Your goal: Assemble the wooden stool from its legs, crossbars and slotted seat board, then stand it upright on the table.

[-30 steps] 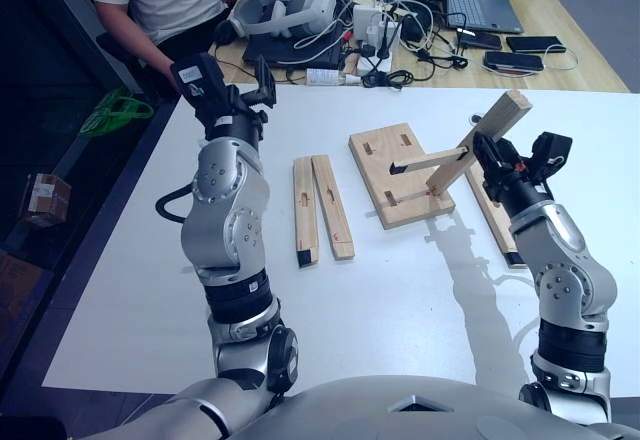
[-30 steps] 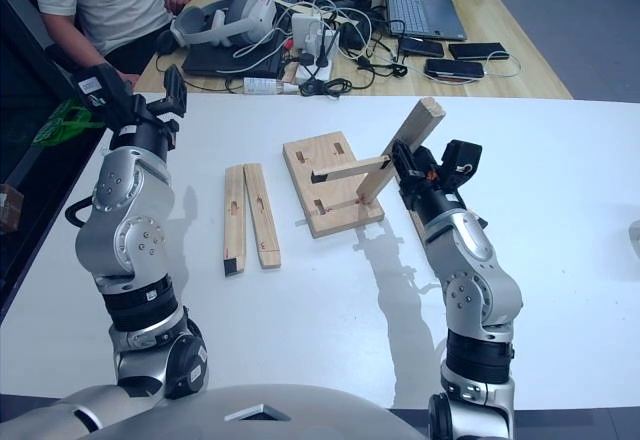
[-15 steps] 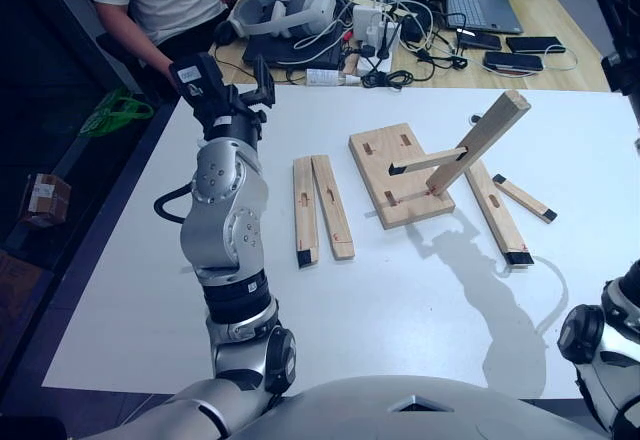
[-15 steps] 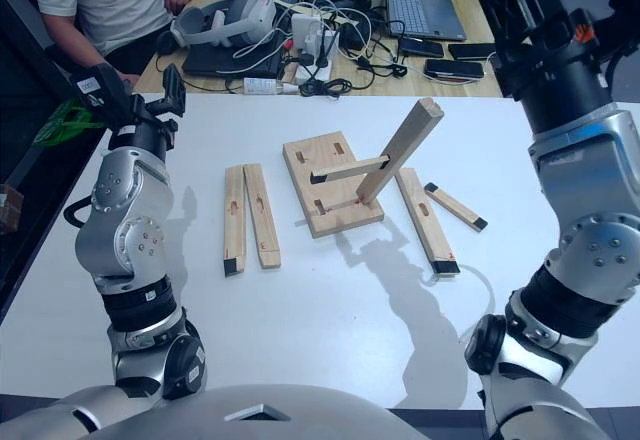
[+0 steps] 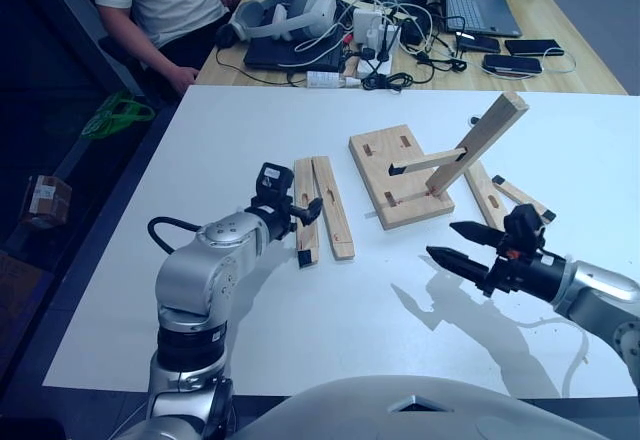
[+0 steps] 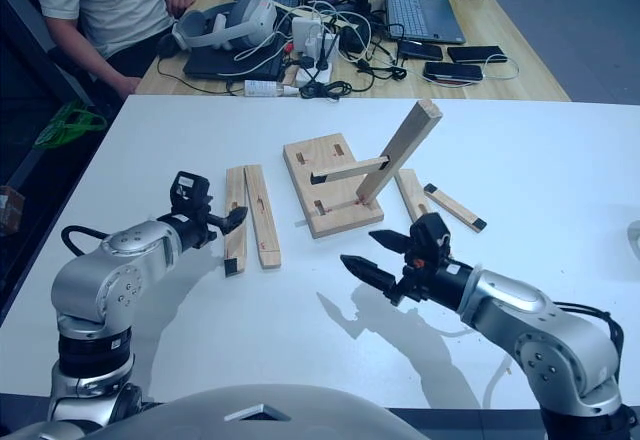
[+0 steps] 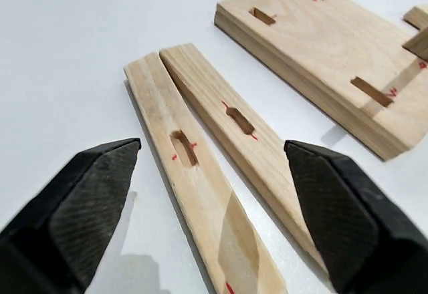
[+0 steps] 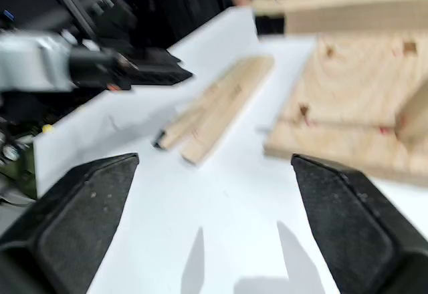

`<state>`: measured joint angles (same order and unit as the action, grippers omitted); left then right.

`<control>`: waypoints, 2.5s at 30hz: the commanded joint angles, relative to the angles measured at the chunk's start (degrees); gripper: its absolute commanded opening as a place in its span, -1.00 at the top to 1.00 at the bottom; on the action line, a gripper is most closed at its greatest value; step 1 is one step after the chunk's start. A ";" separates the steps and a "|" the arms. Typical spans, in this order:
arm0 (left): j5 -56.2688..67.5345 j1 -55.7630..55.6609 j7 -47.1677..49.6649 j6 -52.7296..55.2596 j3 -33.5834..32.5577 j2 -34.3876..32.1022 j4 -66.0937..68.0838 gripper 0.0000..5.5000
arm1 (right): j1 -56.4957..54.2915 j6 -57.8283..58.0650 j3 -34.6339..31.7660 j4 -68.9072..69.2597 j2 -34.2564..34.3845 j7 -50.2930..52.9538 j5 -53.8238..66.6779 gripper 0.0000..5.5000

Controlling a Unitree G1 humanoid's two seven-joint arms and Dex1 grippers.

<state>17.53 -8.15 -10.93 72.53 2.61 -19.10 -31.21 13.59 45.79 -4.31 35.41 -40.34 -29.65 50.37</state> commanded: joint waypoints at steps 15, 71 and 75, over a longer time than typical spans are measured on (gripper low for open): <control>5.00 -6.16 -4.56 7.50 0.13 2.78 7.79 -0.45 | -8.64 -8.17 8.36 -11.41 16.25 4.50 -14.03 -0.55; 1.31 -10.33 1.10 11.64 0.92 8.25 16.83 -0.45 | -17.86 1.31 3.83 -26.66 23.58 6.91 -24.71 -0.55; -0.39 -8.38 0.49 9.28 5.43 3.43 16.50 -0.45 | -18.10 1.38 3.64 -26.42 23.87 7.02 -24.64 -0.55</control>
<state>18.41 -18.46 -10.44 81.95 5.71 -13.38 -15.40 -4.43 46.48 -0.17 8.34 -16.48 -23.00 25.64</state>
